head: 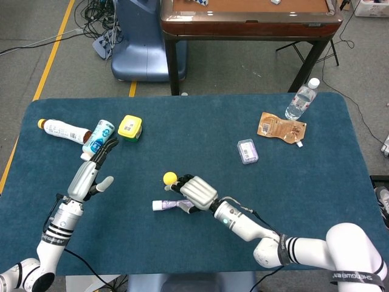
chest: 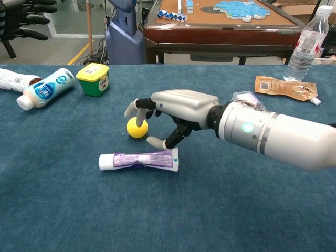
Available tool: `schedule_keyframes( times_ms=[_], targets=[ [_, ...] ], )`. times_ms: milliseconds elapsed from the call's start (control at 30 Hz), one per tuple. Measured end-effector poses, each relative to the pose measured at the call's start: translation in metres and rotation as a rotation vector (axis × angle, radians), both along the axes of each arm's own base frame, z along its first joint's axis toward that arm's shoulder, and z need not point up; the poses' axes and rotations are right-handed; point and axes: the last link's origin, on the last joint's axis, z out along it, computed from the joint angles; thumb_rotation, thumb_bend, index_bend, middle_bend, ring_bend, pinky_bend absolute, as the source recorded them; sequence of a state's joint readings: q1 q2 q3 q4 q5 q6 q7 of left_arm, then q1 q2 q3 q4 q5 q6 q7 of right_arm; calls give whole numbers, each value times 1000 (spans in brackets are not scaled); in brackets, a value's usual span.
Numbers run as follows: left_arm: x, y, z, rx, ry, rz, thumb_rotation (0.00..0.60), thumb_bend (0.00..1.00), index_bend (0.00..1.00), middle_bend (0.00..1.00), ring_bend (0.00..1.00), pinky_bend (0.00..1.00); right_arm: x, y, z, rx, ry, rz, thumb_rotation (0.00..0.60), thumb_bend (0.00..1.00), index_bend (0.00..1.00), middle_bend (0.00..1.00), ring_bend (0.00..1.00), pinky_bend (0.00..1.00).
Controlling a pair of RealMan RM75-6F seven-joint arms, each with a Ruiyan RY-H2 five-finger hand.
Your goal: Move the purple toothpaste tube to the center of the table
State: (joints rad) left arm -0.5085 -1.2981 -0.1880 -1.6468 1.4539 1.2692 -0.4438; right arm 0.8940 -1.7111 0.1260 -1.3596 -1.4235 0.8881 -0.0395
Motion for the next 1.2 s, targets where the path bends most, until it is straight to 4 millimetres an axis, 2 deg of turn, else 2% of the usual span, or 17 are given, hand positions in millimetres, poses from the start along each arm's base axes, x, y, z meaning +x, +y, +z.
schedule_keyframes(
  times_ms=[133,233,300,467,500,533,600,633,667,700,767,967,1200],
  targets=[
    [-5,2,4,15,18,10,0,20,0,0,0,86,-4,-4,24,-53,-28,-8,600,473,112,252,191,192],
    [-11,4,8,37,56,20,0,20,0,0,0,86,-13,-7,48,-117,-43,-26,600,473,123,302,198,197],
    [-17,6,11,54,97,31,0,20,0,0,0,86,-23,-8,64,-167,-43,-43,600,473,172,343,218,212],
    [-39,7,22,110,232,74,4,19,0,0,0,86,-65,-5,112,-312,5,-135,600,473,374,429,325,290],
    [-44,7,24,123,256,85,31,24,0,0,0,86,-74,-3,120,-338,16,-157,600,473,394,441,339,300],
    [-49,7,26,136,280,95,97,41,0,0,0,90,-86,0,131,-370,29,-188,600,473,401,449,348,302],
    [-58,5,31,166,331,114,284,83,0,0,0,95,-103,7,145,-414,50,-233,600,474,412,459,360,308],
    [-62,4,32,180,353,121,414,103,0,0,0,96,-113,11,154,-443,62,-261,600,474,423,465,370,315],
    [-66,2,34,199,384,129,517,112,0,0,0,97,-120,15,161,-464,69,-282,600,474,435,475,381,326],
    [-70,0,36,214,411,135,572,114,0,0,0,100,-127,19,167,-484,75,-304,600,474,444,483,390,331],
    [-78,-5,39,243,477,152,600,114,0,0,0,111,-143,30,180,-527,93,-353,600,474,449,493,400,336],
    [-106,-35,47,277,623,236,600,113,0,0,0,114,-183,63,206,-606,161,-477,600,475,486,512,421,336],
    [-119,-79,50,288,659,300,600,114,0,0,0,114,-214,107,224,-679,186,-592,600,475,520,534,441,336]
  ],
)
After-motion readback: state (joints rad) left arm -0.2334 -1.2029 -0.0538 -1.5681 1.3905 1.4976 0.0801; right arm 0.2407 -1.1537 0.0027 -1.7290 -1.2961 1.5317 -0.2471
